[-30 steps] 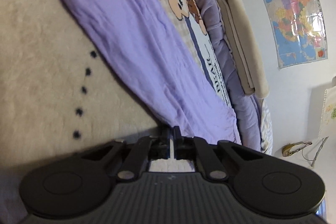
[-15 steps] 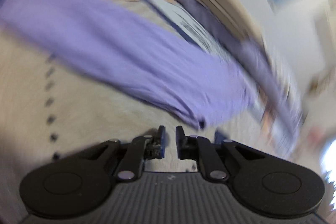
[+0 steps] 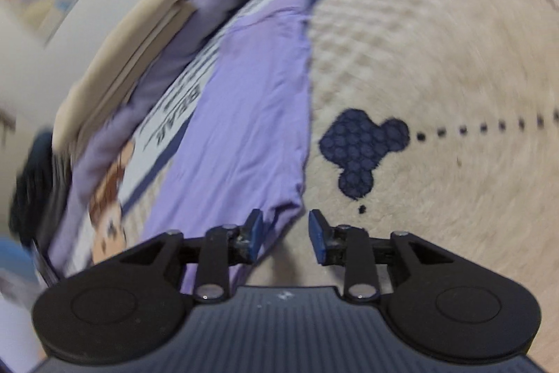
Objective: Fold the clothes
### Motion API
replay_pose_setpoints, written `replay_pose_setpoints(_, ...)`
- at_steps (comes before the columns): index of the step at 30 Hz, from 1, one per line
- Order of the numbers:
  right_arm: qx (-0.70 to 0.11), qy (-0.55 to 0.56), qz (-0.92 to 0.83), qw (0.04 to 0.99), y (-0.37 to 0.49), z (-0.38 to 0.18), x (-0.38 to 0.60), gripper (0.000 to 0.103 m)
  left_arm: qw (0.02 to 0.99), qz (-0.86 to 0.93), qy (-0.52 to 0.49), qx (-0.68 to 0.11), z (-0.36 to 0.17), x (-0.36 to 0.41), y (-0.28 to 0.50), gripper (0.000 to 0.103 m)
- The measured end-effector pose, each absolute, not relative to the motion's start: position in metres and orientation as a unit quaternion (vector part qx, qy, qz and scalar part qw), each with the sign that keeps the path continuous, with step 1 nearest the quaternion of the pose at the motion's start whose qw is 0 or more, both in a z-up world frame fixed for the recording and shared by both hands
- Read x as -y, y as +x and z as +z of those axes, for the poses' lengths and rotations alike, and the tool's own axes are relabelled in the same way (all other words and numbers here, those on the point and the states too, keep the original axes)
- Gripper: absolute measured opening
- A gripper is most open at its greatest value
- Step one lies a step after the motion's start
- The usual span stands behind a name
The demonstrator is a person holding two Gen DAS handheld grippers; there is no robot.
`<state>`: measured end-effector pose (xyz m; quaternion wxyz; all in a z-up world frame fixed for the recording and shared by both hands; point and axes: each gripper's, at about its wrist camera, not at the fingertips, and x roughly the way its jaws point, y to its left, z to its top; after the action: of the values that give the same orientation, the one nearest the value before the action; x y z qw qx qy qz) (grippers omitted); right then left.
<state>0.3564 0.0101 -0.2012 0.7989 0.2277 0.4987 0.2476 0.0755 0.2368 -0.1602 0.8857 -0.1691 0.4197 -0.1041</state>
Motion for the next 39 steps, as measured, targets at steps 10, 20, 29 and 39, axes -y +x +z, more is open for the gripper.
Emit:
replay_pose_setpoints(10,-0.486,0.314,0.204,0.790,0.356,-0.209,-0.009,0.007,0.884,-0.105,-0.182,-0.418,-0.158,-0.240,0.074,0.068)
replay_pose_setpoints(20,-0.471,0.220,0.184,0.834,0.347,-0.192,-0.004,0.005,0.876,-0.120,-0.185,-0.428,-0.157,-0.243,0.070,0.068)
replay_pose_setpoints(29,-0.429,0.060,0.179,0.883,0.329,-0.203,-0.032,0.003,0.876,-0.122,-0.175,-0.433,-0.159,-0.241,0.070,0.068)
replay_pose_setpoints(39,-0.390,-0.063,0.180,0.901,0.319,-0.194,-0.058,0.040,0.882,-0.098,-0.203,-0.414,-0.145,-0.257,0.066,0.066)
